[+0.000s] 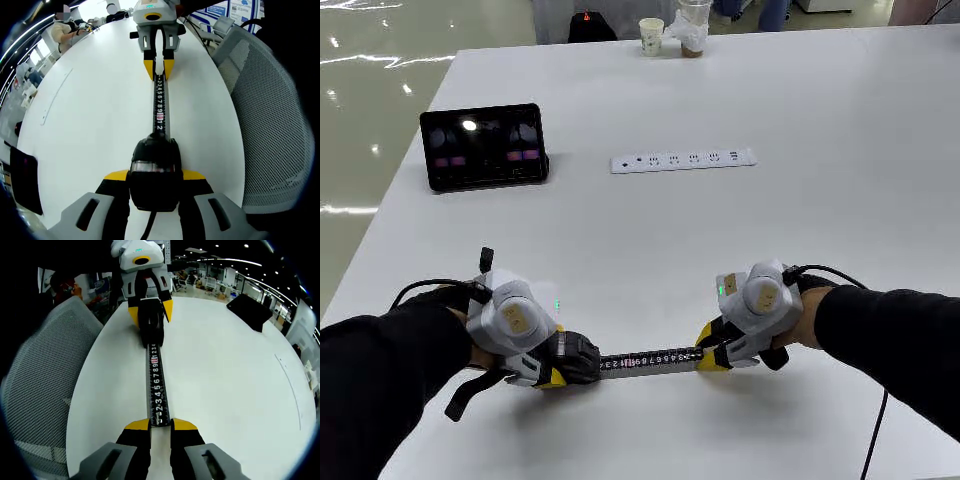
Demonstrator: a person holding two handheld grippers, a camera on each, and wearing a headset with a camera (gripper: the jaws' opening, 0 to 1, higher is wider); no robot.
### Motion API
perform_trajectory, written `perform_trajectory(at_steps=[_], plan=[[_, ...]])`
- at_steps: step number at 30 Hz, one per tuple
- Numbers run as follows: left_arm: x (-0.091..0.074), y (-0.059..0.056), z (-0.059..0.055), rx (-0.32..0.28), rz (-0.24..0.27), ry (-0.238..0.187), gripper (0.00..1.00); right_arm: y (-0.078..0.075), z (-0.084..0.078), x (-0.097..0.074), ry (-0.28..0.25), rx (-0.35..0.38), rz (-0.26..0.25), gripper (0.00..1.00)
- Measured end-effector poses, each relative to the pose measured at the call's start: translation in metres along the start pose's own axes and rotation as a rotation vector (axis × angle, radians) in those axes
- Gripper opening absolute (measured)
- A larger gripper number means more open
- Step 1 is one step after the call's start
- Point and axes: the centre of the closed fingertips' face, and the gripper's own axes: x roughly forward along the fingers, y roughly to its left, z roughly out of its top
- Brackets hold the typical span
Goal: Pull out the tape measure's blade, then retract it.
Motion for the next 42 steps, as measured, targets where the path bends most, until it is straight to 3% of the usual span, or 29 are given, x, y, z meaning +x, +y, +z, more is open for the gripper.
perform_trajectory(at_steps=[42], plan=[[0.001, -0.001, 0.001, 0.007, -0.001, -0.001, 0.31, 0.001, -0.026, -0.018, 0.013, 0.024, -0.013, 0.11]])
